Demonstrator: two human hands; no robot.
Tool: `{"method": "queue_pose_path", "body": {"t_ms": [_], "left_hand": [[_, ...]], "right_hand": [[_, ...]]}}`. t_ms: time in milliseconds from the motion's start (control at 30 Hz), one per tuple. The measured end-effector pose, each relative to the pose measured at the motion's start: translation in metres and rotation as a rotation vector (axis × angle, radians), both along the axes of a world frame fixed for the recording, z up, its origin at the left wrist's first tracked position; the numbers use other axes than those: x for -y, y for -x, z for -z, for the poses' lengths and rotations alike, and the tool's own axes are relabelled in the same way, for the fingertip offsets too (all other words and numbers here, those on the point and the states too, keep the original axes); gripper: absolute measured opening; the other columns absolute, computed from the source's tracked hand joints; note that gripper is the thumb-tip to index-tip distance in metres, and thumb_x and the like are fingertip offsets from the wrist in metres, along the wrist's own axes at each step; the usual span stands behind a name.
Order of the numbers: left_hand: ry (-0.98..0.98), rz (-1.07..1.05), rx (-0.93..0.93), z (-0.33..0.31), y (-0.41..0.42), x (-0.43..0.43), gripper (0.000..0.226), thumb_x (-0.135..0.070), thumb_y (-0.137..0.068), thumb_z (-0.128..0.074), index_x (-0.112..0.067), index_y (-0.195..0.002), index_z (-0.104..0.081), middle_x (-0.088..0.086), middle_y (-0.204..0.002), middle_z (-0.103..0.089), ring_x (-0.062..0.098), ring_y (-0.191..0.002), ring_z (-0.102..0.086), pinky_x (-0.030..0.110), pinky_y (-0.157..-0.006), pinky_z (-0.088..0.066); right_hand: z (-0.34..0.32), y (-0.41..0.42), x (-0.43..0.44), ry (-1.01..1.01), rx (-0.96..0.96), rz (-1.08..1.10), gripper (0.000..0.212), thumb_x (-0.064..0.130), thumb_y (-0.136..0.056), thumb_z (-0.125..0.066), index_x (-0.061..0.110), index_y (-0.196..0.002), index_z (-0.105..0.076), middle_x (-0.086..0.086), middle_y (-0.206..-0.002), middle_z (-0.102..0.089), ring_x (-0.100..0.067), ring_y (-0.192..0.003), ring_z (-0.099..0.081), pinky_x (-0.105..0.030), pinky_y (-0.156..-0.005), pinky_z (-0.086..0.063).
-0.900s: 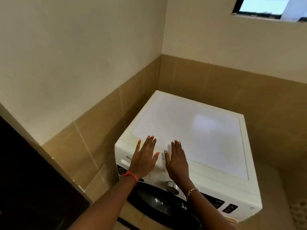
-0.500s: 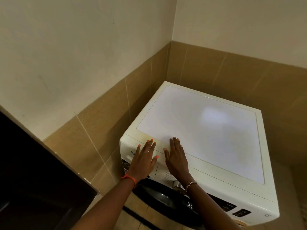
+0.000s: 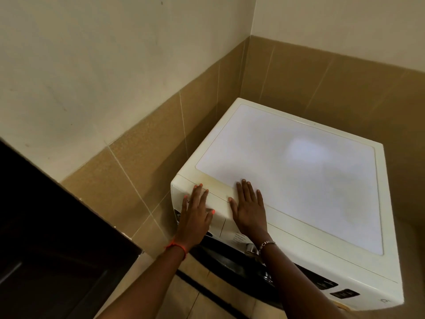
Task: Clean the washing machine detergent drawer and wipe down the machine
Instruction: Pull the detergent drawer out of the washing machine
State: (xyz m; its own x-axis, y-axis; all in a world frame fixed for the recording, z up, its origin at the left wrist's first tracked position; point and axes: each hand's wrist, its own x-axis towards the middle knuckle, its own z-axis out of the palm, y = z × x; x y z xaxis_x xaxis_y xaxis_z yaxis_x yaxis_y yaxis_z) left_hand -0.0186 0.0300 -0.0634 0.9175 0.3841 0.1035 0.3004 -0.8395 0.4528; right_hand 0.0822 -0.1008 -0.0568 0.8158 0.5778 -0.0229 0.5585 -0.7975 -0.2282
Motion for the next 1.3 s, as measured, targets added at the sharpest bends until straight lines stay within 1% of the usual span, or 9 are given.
{"method": "queue_pose_path", "body": {"t_ms": [133,233,367,533,633,800,933,1100,1300], "left_hand": [[0.312,-0.33,0.182,0.0,0.004,0.012,0.081,-0.033,-0.082,-0.067,-0.008,-0.145,-0.022,0.012,-0.153,-0.015,0.026,-0.14,-0.016,0.039,-0.113,-0.023],[0.743,-0.547,0.246,0.009,0.003,0.017,0.09,-0.027,-0.072,-0.077,-0.008,-0.143,-0.024,0.011,-0.144,-0.027,0.026,-0.132,-0.028,0.038,-0.106,-0.032],[1.38,-0.652,0.245,0.02,0.0,0.016,0.072,-0.018,-0.077,-0.072,-0.011,-0.138,-0.034,0.009,-0.133,-0.05,0.026,-0.122,-0.048,0.038,-0.1,-0.042],[1.83,-0.716,0.353,0.013,-0.01,0.013,0.034,-0.014,-0.088,-0.059,-0.015,-0.121,-0.052,0.009,-0.111,-0.06,0.029,-0.111,-0.052,0.041,-0.09,-0.046],[1.881,-0.763,0.358,0.013,-0.013,0.01,0.045,-0.021,-0.09,-0.057,-0.013,-0.132,-0.045,0.008,-0.104,-0.06,0.027,-0.107,-0.052,0.039,-0.088,-0.044],[1.9,-0.719,0.358,0.02,-0.014,0.008,0.053,-0.023,-0.09,-0.055,-0.016,-0.14,-0.037,0.015,-0.134,-0.051,0.029,-0.115,-0.051,0.039,-0.086,-0.046],[1.885,-0.719,0.371,0.028,-0.011,0.01,0.052,-0.026,-0.089,-0.058,-0.018,-0.137,-0.04,0.013,-0.132,-0.053,0.028,-0.117,-0.051,0.04,-0.092,-0.046],[1.889,-0.729,0.324,0.026,-0.004,0.007,0.053,-0.026,-0.088,-0.059,-0.017,-0.137,-0.041,0.013,-0.129,-0.054,0.026,-0.112,-0.053,0.034,-0.077,-0.05],[1.891,-0.735,0.263,0.026,0.015,0.004,0.054,-0.026,-0.088,-0.058,-0.015,-0.138,-0.04,0.011,-0.12,-0.056,0.022,-0.1,-0.056,0.033,-0.073,-0.049]], "right_hand": [[-0.001,0.001,0.001,-0.012,0.005,0.006,0.095,0.06,-0.074,0.03,0.015,-0.149,-0.005,-0.002,-0.157,0.0,-0.014,-0.145,0.003,-0.034,-0.116,0.006],[0.0,0.002,0.0,-0.008,0.014,0.001,0.092,0.059,-0.076,0.027,0.014,-0.149,-0.006,-0.002,-0.157,0.0,-0.015,-0.145,0.002,-0.035,-0.117,0.004],[0.0,0.001,0.0,-0.025,0.026,0.005,0.091,0.059,-0.078,0.024,0.014,-0.149,-0.01,-0.003,-0.157,-0.004,-0.015,-0.145,-0.001,-0.036,-0.118,0.001],[0.0,0.002,0.0,-0.047,0.04,0.009,0.084,0.059,-0.084,0.015,0.013,-0.149,-0.014,-0.004,-0.157,-0.008,-0.017,-0.145,-0.004,-0.035,-0.117,0.002],[0.001,0.002,0.0,-0.042,0.045,0.009,0.079,0.058,-0.087,0.009,0.014,-0.149,-0.013,-0.003,-0.157,-0.007,-0.016,-0.145,-0.003,-0.034,-0.117,0.002],[0.0,0.002,0.001,-0.033,0.039,0.016,0.075,0.053,-0.086,0.005,0.015,-0.149,-0.01,-0.002,-0.157,-0.005,-0.014,-0.145,-0.001,-0.033,-0.117,0.004],[0.001,0.002,0.0,-0.042,0.041,0.016,0.075,0.053,-0.086,0.004,0.015,-0.149,-0.012,-0.002,-0.157,-0.006,-0.014,-0.145,-0.002,-0.033,-0.116,0.004],[0.001,0.002,0.0,-0.032,0.038,0.02,0.075,0.054,-0.085,0.005,0.016,-0.149,-0.01,-0.001,-0.157,-0.005,-0.012,-0.145,-0.001,-0.034,-0.118,0.002],[-0.001,0.003,0.0,-0.028,0.025,0.016,0.078,0.055,-0.083,0.007,0.015,-0.149,-0.009,-0.001,-0.157,-0.004,-0.013,-0.145,0.001,-0.035,-0.118,0.003]]}}
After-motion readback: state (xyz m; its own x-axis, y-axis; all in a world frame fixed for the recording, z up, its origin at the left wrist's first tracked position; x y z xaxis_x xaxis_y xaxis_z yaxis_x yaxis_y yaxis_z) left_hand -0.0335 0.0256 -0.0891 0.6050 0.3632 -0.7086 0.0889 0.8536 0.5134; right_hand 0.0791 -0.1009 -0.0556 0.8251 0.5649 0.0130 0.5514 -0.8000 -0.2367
